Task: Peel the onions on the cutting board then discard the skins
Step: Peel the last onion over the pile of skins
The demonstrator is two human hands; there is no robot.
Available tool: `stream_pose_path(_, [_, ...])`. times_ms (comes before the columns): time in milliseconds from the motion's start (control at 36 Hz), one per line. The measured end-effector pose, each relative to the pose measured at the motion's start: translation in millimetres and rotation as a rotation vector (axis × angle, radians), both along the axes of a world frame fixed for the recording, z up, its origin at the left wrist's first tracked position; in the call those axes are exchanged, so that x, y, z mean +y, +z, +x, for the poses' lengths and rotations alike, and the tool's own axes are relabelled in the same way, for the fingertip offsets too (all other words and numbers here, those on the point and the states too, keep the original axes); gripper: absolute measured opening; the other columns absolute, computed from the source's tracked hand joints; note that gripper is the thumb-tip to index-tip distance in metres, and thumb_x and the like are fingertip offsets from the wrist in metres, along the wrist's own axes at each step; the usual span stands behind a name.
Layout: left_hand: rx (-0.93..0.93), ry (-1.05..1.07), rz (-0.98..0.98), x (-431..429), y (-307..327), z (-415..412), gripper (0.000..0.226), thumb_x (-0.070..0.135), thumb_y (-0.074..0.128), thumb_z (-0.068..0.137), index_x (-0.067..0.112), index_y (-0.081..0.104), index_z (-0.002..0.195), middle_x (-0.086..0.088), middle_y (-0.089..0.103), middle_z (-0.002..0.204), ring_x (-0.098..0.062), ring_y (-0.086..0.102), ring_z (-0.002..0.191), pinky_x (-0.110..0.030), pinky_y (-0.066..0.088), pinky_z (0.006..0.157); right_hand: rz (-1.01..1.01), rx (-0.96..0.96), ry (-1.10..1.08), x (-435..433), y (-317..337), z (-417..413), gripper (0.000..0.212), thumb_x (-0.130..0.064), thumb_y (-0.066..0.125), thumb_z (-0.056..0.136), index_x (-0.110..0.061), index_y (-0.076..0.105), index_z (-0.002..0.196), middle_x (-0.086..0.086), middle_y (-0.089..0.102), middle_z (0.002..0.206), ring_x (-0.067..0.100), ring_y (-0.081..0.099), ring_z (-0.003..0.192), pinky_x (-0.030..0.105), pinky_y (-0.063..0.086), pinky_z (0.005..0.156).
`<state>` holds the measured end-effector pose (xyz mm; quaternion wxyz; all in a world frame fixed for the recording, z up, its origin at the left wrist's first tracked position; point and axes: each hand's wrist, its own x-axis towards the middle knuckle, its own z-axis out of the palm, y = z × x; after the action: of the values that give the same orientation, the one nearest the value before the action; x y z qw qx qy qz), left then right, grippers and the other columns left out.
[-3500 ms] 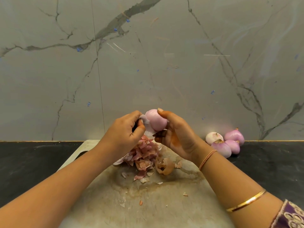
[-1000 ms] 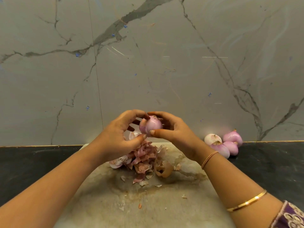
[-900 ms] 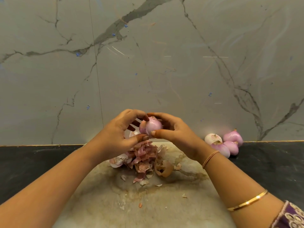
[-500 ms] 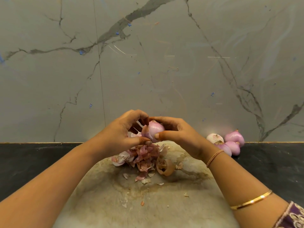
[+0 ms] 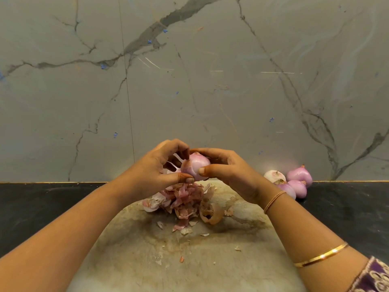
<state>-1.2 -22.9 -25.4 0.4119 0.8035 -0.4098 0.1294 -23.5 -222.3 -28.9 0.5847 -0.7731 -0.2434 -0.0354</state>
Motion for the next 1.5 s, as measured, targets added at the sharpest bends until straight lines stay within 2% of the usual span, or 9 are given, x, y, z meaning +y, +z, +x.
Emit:
stream_pose_path(167, [-0.043,0.013,-0.031,-2,-1,-1,0.027,0.045,0.066,0.068,0.028,0.060,0.088,0.006,0.052,0.101,-0.003,0.056,0.089,-0.022,0.050,0.084,0.041,0.017,-0.018,0,1,-1,0.054,-0.025,0.061,0.073,-0.015,0.060,0.126,0.009,0.063,0.121,0.026,0.061,0.108,0.031,0.055,0.085])
stream_pose_path(417, [0.086,-0.022,-0.063,2,-3,0,0.026,0.037,0.060,0.076,0.039,0.056,0.102,0.016,0.061,0.105,-0.009,0.062,0.099,-0.029,0.053,0.087,-0.110,-0.061,-0.067,3,-1,-3,0.039,-0.009,0.068,0.086,-0.025,0.055,0.119,0.002,0.057,0.120,0.022,0.058,0.110,0.031,0.055,0.092])
stream_pose_path(583, [-0.066,0.060,-0.080,0,-3,2,0.009,0.028,0.058,0.084,0.032,0.058,0.092,0.009,0.061,0.100,-0.005,0.059,0.097,-0.025,0.051,0.086,-0.023,-0.014,-0.043,5,2,-4,0.041,-0.026,0.061,0.072,-0.024,0.060,0.113,0.007,0.061,0.116,0.020,0.060,0.101,0.024,0.054,0.078])
stream_pose_path(667, [-0.170,0.103,-0.034,0,-3,2,0.022,0.014,0.057,0.090,0.036,0.052,0.089,0.009,0.055,0.105,-0.003,0.052,0.099,-0.020,0.047,0.084,0.029,0.032,-0.059,6,1,-2,0.042,-0.027,0.062,0.071,-0.021,0.063,0.112,0.012,0.061,0.117,0.030,0.059,0.103,0.029,0.052,0.078])
stream_pose_path(833, [-0.164,0.102,-0.022,-3,1,-2,0.004,0.029,0.050,0.087,0.033,0.051,0.088,0.010,0.049,0.105,0.000,0.048,0.098,-0.012,0.044,0.084,0.215,0.157,-0.086,7,2,-1,0.030,-0.012,0.057,0.091,-0.006,0.059,0.120,0.018,0.059,0.115,0.026,0.058,0.091,0.023,0.051,0.068])
stream_pose_path(944, [-0.181,0.124,-0.015,-1,0,0,0.028,0.006,0.054,0.093,0.033,0.051,0.089,0.007,0.055,0.100,-0.004,0.052,0.093,-0.017,0.046,0.081,0.283,0.244,-0.085,10,0,-2,0.022,-0.019,0.055,0.093,-0.006,0.063,0.109,0.020,0.062,0.105,0.026,0.057,0.085,0.027,0.050,0.070])
stream_pose_path(1194, [0.037,0.079,-0.117,-7,1,-10,0.019,0.007,0.044,0.097,0.022,0.055,0.100,0.004,0.066,0.106,-0.008,0.064,0.095,-0.035,0.054,0.089,0.478,0.390,-0.173,5,5,0,0.046,-0.039,0.040,0.100,-0.002,0.059,0.120,0.015,0.058,0.084,0.018,0.053,0.062,0.024,0.045,0.055])
stream_pose_path(1389, [-0.001,0.109,-0.016,-6,-2,-9,0.013,0.007,0.045,0.097,0.018,0.049,0.093,0.002,0.060,0.082,-0.009,0.058,0.074,-0.030,0.054,0.075,0.663,0.528,-0.176,2,9,0,0.046,-0.039,0.037,0.101,0.000,0.056,0.115,0.018,0.067,0.069,0.018,0.052,0.056,0.024,0.047,0.050])
stream_pose_path(1500, [-0.089,0.221,0.065,-3,-3,-3,0.022,0.013,0.045,0.098,0.030,0.041,0.085,0.006,0.054,0.075,-0.008,0.044,0.062,-0.019,0.039,0.059,0.749,0.574,-0.181,-6,10,1,0.052,-0.045,0.032,0.102,0.001,0.056,0.112,0.021,0.068,0.078,0.016,0.051,0.052,0.021,0.046,0.046])
